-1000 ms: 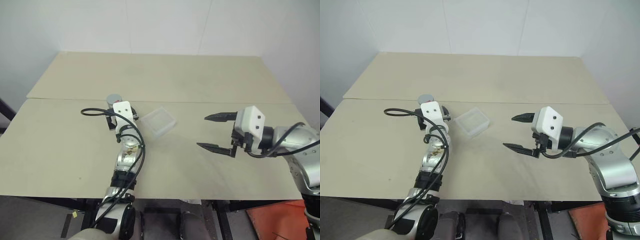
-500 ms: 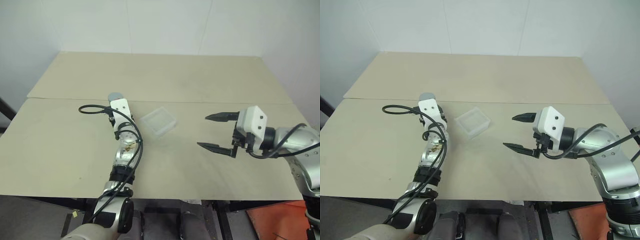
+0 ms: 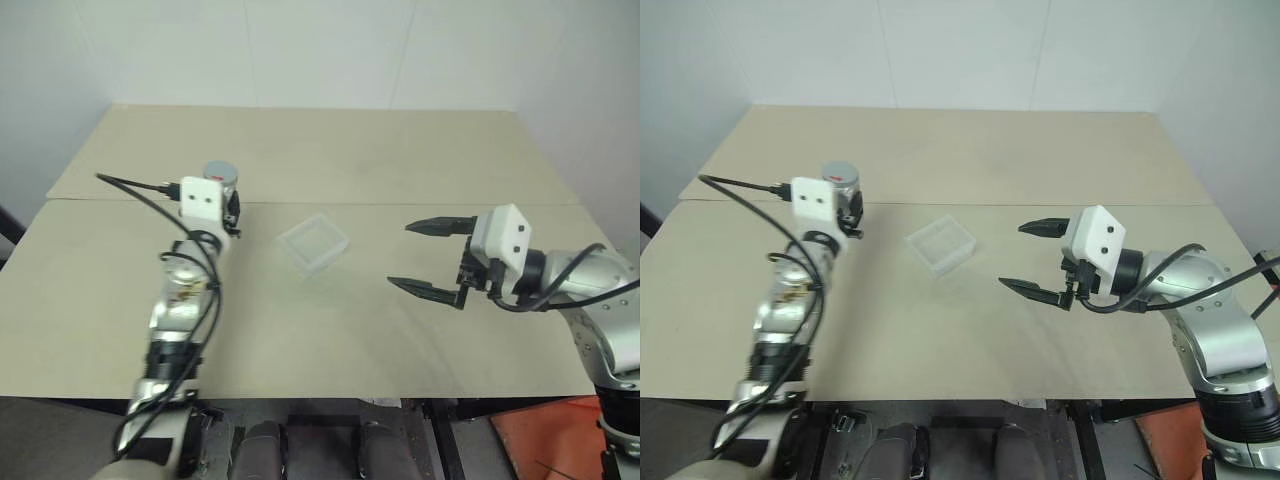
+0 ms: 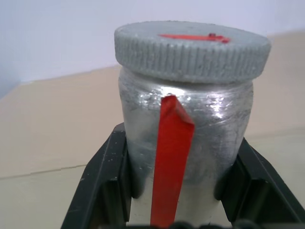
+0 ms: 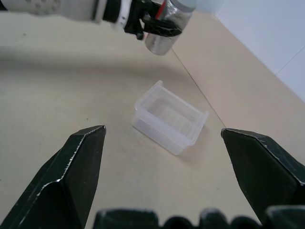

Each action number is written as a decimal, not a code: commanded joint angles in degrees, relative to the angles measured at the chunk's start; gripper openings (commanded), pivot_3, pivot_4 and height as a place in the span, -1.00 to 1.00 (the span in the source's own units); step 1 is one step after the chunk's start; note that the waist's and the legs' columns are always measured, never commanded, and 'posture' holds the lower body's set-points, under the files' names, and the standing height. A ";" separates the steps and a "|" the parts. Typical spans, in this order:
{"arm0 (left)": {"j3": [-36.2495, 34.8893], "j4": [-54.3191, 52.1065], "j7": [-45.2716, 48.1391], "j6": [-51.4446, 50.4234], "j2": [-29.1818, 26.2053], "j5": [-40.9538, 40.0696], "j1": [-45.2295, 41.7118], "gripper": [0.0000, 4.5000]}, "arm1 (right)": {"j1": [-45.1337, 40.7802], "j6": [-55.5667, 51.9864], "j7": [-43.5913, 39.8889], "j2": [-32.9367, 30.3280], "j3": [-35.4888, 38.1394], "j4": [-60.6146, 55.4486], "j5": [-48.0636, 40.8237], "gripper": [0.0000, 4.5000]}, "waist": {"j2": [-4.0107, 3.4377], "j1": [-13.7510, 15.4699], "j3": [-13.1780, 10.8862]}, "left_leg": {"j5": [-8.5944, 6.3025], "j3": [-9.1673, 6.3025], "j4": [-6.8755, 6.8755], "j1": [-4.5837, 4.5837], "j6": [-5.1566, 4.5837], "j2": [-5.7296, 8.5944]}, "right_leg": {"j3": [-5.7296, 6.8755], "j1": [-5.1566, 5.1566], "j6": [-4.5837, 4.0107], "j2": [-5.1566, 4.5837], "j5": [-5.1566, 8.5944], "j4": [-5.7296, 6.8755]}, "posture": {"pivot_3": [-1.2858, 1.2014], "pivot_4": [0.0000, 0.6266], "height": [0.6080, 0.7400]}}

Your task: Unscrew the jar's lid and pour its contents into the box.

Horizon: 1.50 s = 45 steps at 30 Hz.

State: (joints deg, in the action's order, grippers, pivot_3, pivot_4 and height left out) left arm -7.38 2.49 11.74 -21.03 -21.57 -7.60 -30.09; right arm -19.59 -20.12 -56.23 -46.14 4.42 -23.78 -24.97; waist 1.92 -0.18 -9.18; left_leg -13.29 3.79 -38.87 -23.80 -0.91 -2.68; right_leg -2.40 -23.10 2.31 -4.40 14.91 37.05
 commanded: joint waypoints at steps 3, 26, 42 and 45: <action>-6.12 -9.30 22.21 -9.75 -11.56 -17.03 0.93 0.00 | -3.88 1.94 -0.30 1.62 -0.71 1.03 -0.54 1.00 | 0.00 -0.18 0.00 | 0.00 -0.01 0.01 0.00 0.00 -0.01 | 0.00 0.00 0.00 -0.01 0.00 0.00 | 0.03 -0.52 1.00; 5.58 -4.41 58.30 -9.26 -15.59 -29.53 -9.40 0.00 | -32.22 -30.90 16.70 18.42 -6.96 2.06 -16.99 1.00 | -0.02 -0.47 -0.02 | 0.00 0.18 0.00 -0.17 -0.02 -0.06 | 0.01 -0.19 -0.03 0.04 0.02 0.03 | 0.03 -0.52 1.00; 8.18 1.90 61.80 -4.68 -11.79 -25.16 -13.56 0.00 | -34.51 -32.95 20.59 22.02 -10.57 3.12 -15.18 1.00 | -0.02 -0.52 -0.02 | 0.01 0.16 -0.07 -0.64 -0.03 -0.05 | -0.02 -0.73 -0.03 0.04 0.02 0.15 | 0.03 -0.52 1.00; 8.14 1.92 61.89 -4.36 -11.69 -24.95 -13.61 0.00 | -34.63 -32.39 20.83 22.62 -11.17 4.57 -13.79 1.00 | -0.02 -0.54 -0.01 | 0.01 0.17 -0.10 -0.78 -0.04 -0.05 | -0.03 -0.90 -0.03 0.04 0.01 0.20 | 0.03 -0.52 1.00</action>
State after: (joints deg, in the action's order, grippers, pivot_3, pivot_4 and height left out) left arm 1.26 5.24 73.25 -26.36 -33.25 -32.54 -42.37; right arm -52.66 -53.25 -35.89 -23.72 -7.16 -18.72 -39.36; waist 1.90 -0.72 -9.20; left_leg -13.28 3.94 -38.98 -24.64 -0.95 -2.74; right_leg -2.44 -24.06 2.27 -4.36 14.92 37.27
